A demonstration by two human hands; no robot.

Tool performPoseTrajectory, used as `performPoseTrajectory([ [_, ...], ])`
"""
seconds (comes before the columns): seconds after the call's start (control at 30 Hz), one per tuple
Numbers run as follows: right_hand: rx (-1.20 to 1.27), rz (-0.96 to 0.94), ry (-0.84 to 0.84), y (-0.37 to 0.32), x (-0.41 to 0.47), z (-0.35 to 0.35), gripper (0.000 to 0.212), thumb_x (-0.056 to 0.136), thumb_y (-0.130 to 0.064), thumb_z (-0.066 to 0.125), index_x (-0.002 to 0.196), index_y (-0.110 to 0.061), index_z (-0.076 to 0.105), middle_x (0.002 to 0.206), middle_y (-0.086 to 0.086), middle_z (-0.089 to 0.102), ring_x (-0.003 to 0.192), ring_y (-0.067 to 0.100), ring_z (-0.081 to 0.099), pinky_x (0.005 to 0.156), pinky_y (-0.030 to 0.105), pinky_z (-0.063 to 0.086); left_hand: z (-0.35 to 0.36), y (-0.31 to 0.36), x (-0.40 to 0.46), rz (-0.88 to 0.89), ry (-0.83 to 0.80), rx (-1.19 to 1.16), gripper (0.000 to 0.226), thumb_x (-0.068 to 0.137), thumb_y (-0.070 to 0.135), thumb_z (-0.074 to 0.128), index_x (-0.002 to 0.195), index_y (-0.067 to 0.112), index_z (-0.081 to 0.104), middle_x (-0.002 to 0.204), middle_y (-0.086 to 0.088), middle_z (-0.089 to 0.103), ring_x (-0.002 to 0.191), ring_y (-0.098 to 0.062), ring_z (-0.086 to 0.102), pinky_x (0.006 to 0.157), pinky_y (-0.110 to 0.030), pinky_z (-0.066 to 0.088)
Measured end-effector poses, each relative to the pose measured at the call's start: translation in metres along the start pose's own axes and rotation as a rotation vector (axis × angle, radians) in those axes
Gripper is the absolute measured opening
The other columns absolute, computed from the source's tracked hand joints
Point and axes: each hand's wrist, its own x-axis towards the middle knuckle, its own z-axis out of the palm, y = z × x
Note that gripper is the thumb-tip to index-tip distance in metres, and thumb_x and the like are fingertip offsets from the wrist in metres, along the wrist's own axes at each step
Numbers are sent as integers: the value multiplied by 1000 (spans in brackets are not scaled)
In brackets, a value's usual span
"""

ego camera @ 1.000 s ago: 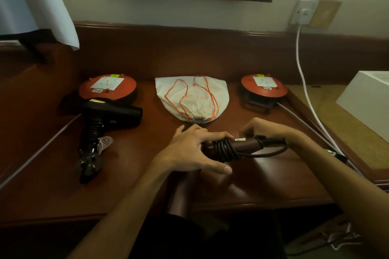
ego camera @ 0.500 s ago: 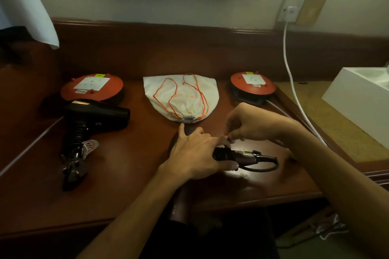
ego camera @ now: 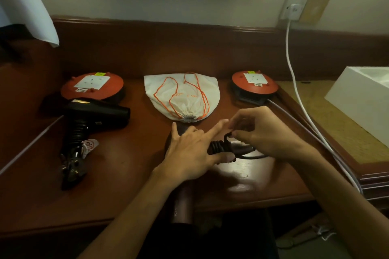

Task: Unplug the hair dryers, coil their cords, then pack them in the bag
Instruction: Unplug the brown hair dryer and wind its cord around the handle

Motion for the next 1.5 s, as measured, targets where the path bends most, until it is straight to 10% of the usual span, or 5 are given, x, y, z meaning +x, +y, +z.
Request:
performPoseTrajectory([
  [0.4, 72, -101, 94, -11, -1, 14, 21, 92, -2, 67, 107, -17, 68, 97, -2, 77, 88, 7, 75, 73, 24, 63, -15, -3, 7, -21, -31, -88, 61, 95, 76, 34, 147, 43, 36, 129, 9, 67, 135, -23, 53, 120, -70, -7],
  [0.67, 294, -102, 101, -14, -1, 10, 17, 93, 4, 65, 106, -6, 67, 90, 7, 78, 79, 17, 78, 66, 32, 64, -10, -10, 7, 17, 22, -220, 65, 90, 80, 26, 147, 50, 32, 79, 29, 56, 126, -18, 59, 123, -57, 4],
  [0.9, 296, -137, 140, -4, -13, 10, 19, 92, 3, 67, 107, -9, 67, 90, -1, 79, 83, 11, 77, 67, 20, 60, -11, -12, 8, 25, 51, -300, 41, 100, 64, 44, 138, 49, 47, 109, 23, 66, 129, -11, 54, 122, -54, 3],
  [1.3, 92, -233, 264, 21, -69, 60, 23, 94, -21, 63, 114, -23, 74, 79, -26, 63, 72, 4, 61, 63, 10, 41, -13, -38, 5, 23, 132, -718, 37, 91, 72, 53, 118, 51, 66, 96, 12, 73, 97, -18, 75, 91, -60, 56],
  [1.5, -50, -144, 122, 52, -41, 50, 15, 92, -18, 71, 104, -18, 80, 69, -23, 66, 65, 4, 62, 58, 15, 42, -5, -29, 4, 42, 180, -527, 50, 72, 87, 60, 111, 56, 64, 102, 20, 72, 106, -7, 67, 105, -55, 49],
])
